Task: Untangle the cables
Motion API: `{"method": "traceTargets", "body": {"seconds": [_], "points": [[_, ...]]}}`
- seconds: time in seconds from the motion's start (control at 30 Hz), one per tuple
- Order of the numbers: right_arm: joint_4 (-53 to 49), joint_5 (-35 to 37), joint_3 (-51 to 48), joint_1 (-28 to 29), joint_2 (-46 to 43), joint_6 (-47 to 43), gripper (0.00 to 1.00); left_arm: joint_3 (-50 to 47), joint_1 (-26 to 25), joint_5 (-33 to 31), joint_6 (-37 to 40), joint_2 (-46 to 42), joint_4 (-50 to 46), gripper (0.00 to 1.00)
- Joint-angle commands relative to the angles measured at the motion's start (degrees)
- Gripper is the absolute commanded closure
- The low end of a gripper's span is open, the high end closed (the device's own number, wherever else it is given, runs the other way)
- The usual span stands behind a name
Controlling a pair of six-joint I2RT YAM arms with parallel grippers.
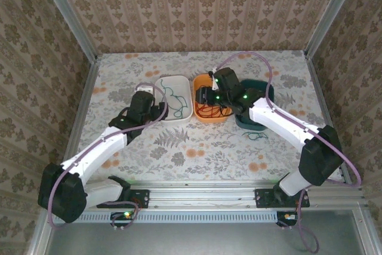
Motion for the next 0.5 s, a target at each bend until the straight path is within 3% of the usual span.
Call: {"method": "traceTargets", "body": {"seconds": [0.0,0.27,0.47], "points": [[-10.3,7.6,-5.9,-3.9,-6.7,6.4,0.49,1.2,-1.6,0.6,1.5,0.4,2.1,0.15],[-24.7,17.1,-24.8,-6.9,-23.8,14.3,0.49,0.2,-2.9,-1.1,-0.2,2.7,3.2,0.14],[-24.0,11.7,-32.7,-9.5,-25.9,17.2,0.48,1.3,-2.9,-1.2,-0.4,4.6,3.2,0.14]]}}
